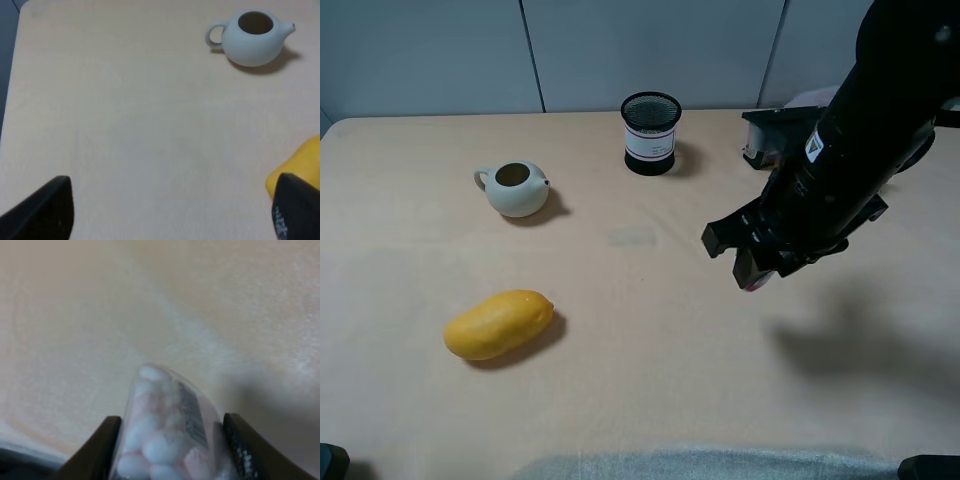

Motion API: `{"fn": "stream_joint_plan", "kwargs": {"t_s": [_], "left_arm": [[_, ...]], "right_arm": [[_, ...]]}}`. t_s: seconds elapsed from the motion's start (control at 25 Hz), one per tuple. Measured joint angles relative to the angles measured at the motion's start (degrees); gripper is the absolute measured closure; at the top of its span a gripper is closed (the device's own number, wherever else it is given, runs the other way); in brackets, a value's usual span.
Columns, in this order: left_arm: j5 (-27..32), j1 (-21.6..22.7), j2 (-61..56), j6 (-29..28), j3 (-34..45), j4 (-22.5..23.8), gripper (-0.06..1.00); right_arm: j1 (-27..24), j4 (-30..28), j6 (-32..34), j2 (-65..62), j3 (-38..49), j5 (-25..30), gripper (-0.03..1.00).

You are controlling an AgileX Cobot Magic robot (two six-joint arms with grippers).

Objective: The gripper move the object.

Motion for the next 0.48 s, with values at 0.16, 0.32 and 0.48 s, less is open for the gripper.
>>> {"fn": "stream_joint_plan", "kwargs": {"t_s": [0.16,0.32,0.48], "left_arm": [[0.0,0.0,0.0,0.0,0.0,0.0,0.15],[0.0,0.0,0.0,0.0,0.0,0.0,0.15],[0.0,0.0,0.0,0.0,0.0,0.0,0.15]], "right_arm": [[3.22,0.0,1.74,0.0,0.0,-1.0,0.65],[6.16,0.2,2.97,0.1,-0.08,-1.93,0.65],[8.67,-0.02,3.46,2.0,-3.18,-1.37,0.65]]}}
